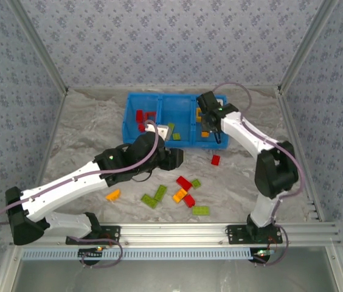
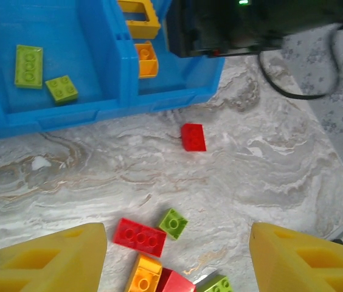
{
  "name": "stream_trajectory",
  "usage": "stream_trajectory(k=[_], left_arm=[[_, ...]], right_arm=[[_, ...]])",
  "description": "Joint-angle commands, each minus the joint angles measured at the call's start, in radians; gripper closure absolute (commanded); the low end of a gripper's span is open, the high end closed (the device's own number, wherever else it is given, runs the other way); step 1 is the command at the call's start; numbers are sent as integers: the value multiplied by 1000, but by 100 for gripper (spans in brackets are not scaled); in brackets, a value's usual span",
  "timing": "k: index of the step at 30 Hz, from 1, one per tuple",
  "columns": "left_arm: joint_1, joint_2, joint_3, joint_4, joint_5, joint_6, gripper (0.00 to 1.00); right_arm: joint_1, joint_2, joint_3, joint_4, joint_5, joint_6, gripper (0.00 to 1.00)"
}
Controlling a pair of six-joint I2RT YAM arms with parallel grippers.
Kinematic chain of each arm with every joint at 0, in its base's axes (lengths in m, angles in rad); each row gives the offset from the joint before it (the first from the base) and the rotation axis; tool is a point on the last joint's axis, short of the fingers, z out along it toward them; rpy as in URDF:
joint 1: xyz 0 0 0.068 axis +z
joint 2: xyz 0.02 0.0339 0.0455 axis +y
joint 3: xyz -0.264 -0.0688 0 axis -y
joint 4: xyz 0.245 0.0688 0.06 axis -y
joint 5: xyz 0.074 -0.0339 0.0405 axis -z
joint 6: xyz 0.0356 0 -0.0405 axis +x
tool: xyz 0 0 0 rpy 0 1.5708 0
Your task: Sort the legos into containers by color
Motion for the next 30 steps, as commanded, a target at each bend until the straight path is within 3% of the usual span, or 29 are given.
stream_trajectory(k=[1,17,21,27,30], left_arm=[[-7,-1,34,35,-11,19,36],[-24,38,58,57,-14,43,36],[-96,125,162,24,-79,100,36],[-237,314,345,-80,-297,163,36],[-260,387,391,-96,-318,167,36]], right_arm=[[-38,85,77,-37,4,-53,57],[-98,366,351,-15,-196,-41,57],[-105,401,378,-13,-237,-27,57],[-121,410,368,-6,-271,-7,56],[-127,419,374,-9,-290,-7,52]])
